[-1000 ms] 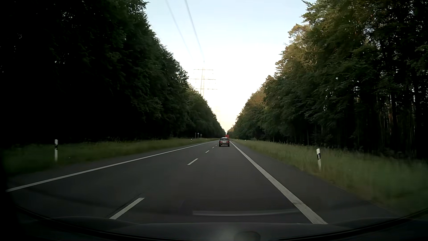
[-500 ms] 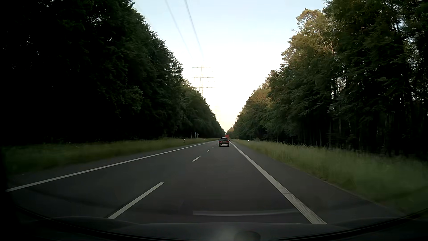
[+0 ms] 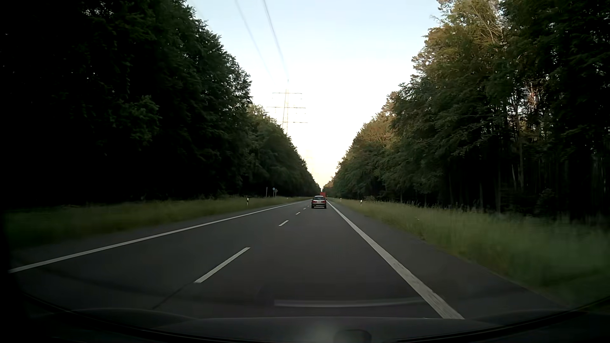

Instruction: Follow the waypoints while adhering to traffic rules and regulations

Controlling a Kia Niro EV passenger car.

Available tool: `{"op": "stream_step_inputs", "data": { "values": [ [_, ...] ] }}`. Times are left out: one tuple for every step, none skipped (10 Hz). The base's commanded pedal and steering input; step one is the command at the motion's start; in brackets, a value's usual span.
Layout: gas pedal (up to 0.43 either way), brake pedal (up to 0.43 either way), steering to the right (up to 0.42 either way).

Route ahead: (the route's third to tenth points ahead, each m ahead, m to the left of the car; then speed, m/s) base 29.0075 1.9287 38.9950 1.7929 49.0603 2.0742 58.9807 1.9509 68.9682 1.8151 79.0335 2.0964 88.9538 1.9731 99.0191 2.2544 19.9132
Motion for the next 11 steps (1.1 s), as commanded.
{"op": "stream_step_inputs", "data": {
  "values": [
    [0.079,0.018,0.002],
    [0.079,0.024,0.002],
    [0.079,0.018,0.002],
    [0.079,0.024,0.001],
    [0.079,0.018,0.001],
    [0.079,0.018,0.001],
    [0.079,0.024,0.001],
    [0.079,0.024,0.001],
    [0.079,0.024,0.001],
    [0.079,0.024,0.001],
    [0.079,0.024,0.001]
  ]
}}
